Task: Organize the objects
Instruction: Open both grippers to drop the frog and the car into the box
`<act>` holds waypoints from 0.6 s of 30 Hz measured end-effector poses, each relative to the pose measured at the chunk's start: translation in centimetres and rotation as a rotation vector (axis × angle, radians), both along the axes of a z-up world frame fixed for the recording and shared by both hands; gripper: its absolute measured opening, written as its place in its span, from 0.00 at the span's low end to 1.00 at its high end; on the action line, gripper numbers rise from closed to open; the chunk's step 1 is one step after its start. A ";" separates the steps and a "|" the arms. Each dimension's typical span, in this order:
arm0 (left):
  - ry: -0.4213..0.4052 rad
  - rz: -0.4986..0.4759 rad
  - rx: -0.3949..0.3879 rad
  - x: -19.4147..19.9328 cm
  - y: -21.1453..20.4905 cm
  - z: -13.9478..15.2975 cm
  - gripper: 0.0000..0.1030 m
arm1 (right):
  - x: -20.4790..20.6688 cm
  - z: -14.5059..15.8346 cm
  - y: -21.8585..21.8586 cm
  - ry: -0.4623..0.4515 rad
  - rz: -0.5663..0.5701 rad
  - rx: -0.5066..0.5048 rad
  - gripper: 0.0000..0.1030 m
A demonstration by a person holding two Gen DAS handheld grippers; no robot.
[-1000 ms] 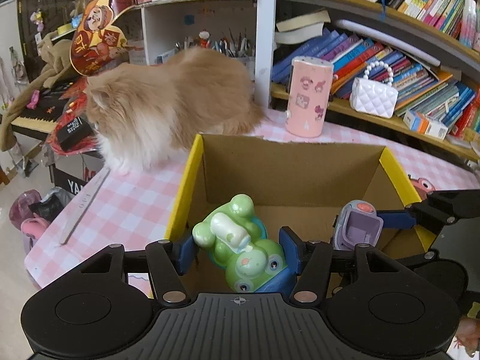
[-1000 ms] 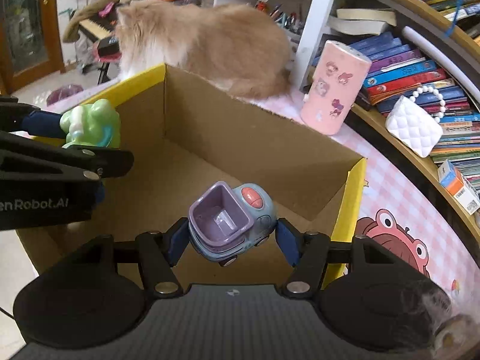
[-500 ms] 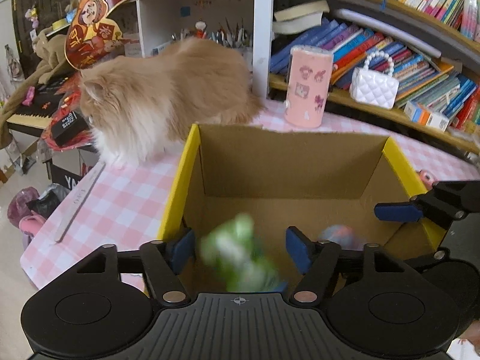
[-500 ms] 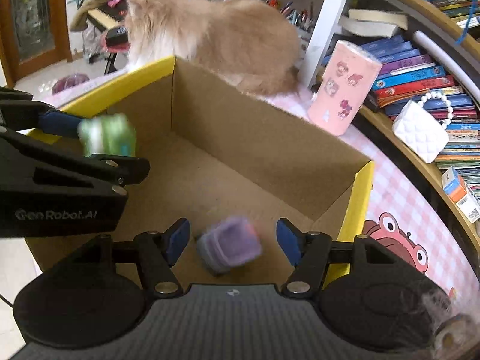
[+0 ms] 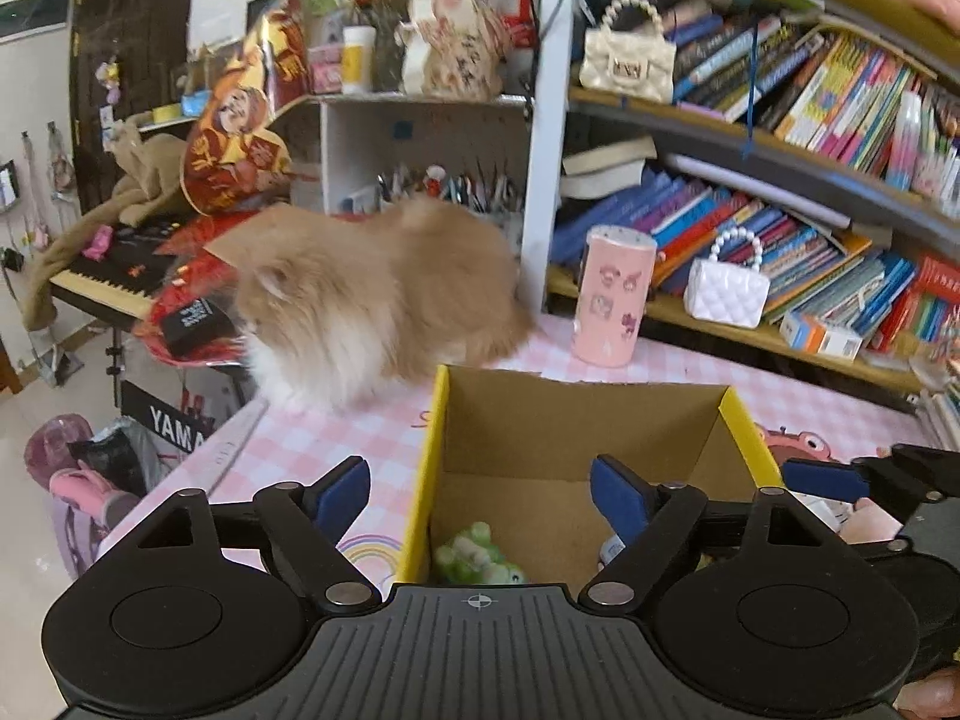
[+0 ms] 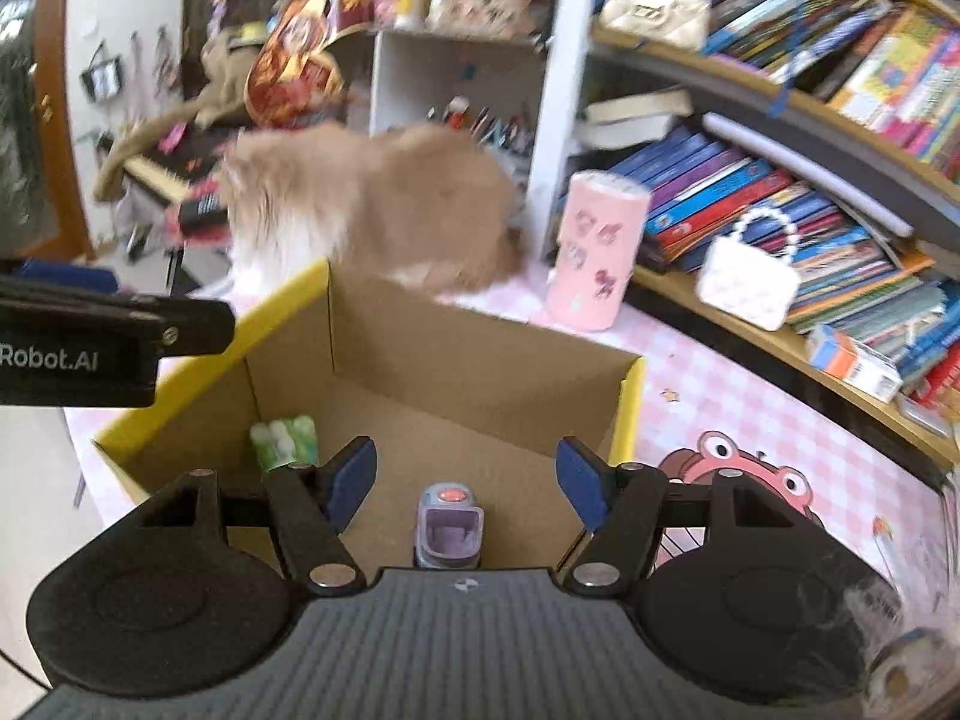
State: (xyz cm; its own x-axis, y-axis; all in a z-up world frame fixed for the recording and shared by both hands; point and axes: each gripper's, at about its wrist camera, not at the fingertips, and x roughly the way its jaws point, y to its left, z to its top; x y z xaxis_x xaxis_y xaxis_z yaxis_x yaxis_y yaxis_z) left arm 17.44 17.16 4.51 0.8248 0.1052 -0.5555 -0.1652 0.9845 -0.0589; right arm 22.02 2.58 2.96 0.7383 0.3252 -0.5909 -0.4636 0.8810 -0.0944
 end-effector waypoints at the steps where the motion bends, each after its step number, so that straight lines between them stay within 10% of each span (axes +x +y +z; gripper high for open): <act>1: -0.005 0.005 -0.004 -0.7 0.2 0.2 0.82 | -0.7 0.3 -0.1 -0.009 -0.010 0.008 0.63; 18: 0.026 0.048 -0.004 -10.9 2.4 -1.3 0.89 | -12.2 -0.2 0.8 -0.011 -0.122 0.032 0.63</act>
